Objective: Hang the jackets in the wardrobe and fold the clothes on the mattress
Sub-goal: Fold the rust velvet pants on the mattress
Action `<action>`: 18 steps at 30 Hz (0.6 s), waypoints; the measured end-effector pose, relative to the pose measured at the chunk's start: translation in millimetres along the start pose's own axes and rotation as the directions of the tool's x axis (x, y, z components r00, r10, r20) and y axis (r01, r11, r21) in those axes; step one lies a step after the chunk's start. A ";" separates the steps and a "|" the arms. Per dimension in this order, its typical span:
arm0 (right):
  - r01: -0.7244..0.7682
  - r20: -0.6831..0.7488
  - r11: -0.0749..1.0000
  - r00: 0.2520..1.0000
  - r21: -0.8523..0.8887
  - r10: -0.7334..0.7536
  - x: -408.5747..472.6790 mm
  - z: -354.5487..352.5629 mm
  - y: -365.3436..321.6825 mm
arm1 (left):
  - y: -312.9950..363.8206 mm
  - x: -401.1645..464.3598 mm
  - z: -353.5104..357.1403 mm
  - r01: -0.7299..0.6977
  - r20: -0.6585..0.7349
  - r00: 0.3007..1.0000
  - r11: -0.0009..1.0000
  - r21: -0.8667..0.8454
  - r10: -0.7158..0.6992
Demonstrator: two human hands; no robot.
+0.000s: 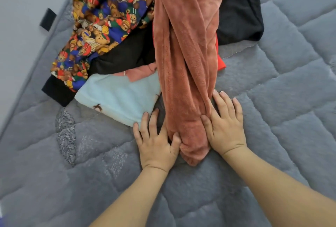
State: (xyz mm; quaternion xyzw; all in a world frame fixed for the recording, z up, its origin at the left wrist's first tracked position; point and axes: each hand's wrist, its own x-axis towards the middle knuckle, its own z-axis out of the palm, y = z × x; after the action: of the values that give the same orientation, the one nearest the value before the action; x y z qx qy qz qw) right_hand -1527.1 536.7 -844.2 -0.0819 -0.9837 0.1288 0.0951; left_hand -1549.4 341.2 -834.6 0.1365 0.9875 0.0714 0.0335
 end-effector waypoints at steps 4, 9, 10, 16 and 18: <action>0.006 -0.047 0.997 0.999 0.079 -0.003 0.6 -1.6 0.4 | 10.2 7.9 -9.1 0.069 0.038 0.997 0.993 -0.094 -0.066; -0.203 0.050 0.855 0.978 0.477 0.205 -13.7 -29.3 -12.4 | 45.4 -14.9 -46.1 0.133 0.094 0.987 0.989 -0.063 -0.126; -0.246 0.085 0.794 0.967 0.556 0.239 -28.2 -41.0 -18.7 | 53.1 -27.1 -53.0 0.153 0.138 0.981 0.979 -0.136 -0.134; -0.556 0.495 0.559 0.824 0.615 0.276 -171.1 -115.3 25.4 | 120.4 -154.6 -82.9 0.296 0.469 0.877 0.883 -0.365 -0.100; -0.614 0.614 0.610 0.749 0.500 0.251 -217.9 -141.8 65.6 | 155.6 -209.8 -81.9 0.322 0.557 0.826 0.881 -0.346 -0.083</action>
State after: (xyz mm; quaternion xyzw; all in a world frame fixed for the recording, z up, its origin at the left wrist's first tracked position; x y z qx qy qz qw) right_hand -1277.6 592.5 -763.5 -0.2507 -0.8041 0.5125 -0.1669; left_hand -1313.8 421.1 -720.6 0.0316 0.9088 0.2409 0.3392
